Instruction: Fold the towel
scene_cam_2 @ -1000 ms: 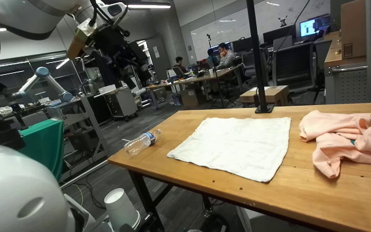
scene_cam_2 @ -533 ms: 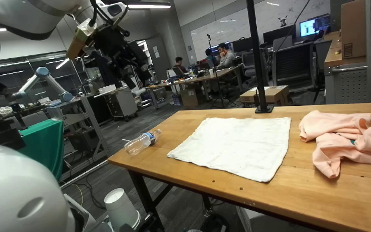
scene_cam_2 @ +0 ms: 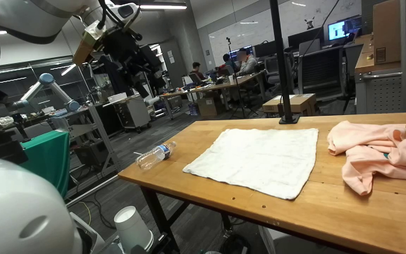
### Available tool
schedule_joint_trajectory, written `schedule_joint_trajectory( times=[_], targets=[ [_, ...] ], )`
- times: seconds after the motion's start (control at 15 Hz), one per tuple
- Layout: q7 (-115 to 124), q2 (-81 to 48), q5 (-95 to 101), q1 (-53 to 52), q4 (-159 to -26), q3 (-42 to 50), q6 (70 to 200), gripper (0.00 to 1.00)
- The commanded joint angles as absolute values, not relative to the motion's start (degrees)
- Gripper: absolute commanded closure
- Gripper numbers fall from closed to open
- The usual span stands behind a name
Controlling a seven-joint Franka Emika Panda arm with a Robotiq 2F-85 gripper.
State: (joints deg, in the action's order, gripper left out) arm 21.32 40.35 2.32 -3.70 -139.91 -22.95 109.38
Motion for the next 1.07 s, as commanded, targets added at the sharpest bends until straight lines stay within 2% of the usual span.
schedule_joint_trajectory(
  times=[0.0,0.47,1.0],
  targets=[
    [21.7,40.1,3.3,-4.7,-141.9,-20.5,110.3,0.0],
    [22.1,41.3,8.7,-1.3,-148.4,-15.4,115.6,0.0],
    [25.4,44.6,10.8,4.3,-162.7,-11.3,128.5,0.0]
  ],
)
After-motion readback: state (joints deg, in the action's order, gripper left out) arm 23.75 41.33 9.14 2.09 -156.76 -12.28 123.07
